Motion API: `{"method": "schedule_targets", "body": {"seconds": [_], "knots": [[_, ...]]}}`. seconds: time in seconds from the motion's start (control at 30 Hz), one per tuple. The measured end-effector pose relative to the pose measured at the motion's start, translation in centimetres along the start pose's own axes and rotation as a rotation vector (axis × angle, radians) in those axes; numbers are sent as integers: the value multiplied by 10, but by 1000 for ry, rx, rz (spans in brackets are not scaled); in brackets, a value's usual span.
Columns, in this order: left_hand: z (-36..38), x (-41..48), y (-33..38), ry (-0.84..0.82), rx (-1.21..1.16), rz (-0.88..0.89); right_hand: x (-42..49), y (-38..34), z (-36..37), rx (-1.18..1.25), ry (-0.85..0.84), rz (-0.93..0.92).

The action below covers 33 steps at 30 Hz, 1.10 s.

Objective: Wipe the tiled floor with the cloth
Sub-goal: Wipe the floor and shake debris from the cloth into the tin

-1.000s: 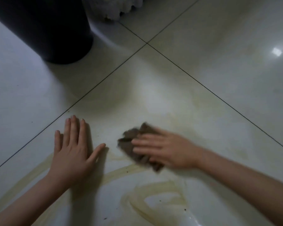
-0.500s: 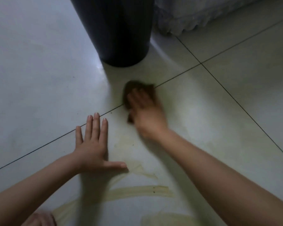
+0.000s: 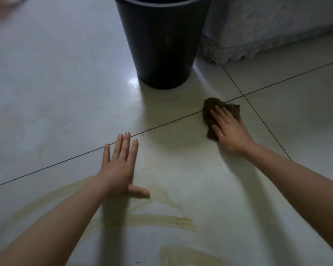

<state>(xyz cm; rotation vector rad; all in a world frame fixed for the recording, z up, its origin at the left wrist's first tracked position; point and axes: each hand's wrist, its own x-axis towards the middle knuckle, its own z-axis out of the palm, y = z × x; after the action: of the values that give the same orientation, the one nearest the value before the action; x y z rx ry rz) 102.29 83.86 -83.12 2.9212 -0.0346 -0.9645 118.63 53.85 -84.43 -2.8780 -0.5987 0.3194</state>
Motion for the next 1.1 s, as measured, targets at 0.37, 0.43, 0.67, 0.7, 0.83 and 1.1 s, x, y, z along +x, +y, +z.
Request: {"method": "schedule_targets", "body": {"seconds": [0.37, 0.43, 0.67, 0.7, 0.83, 1.1], "knots": [[16, 5, -4, 190, -101, 57, -49, -164, 48, 51, -74, -568], [18, 6, -4, 207, -142, 74, -31, -127, 35, 12, -88, -641], [15, -23, -41, 525, -853, 193, 26, -177, 48, 12, 158, 141], [19, -31, -54, 584, -910, 183, 22, -199, 56, 0, 189, 109], [49, -65, -100, 605, -878, 117, -33, -281, 88, -4, 143, -260], [87, -111, -151, 466, -220, -57, -33, -203, 52, 72, -1, -387]]}}
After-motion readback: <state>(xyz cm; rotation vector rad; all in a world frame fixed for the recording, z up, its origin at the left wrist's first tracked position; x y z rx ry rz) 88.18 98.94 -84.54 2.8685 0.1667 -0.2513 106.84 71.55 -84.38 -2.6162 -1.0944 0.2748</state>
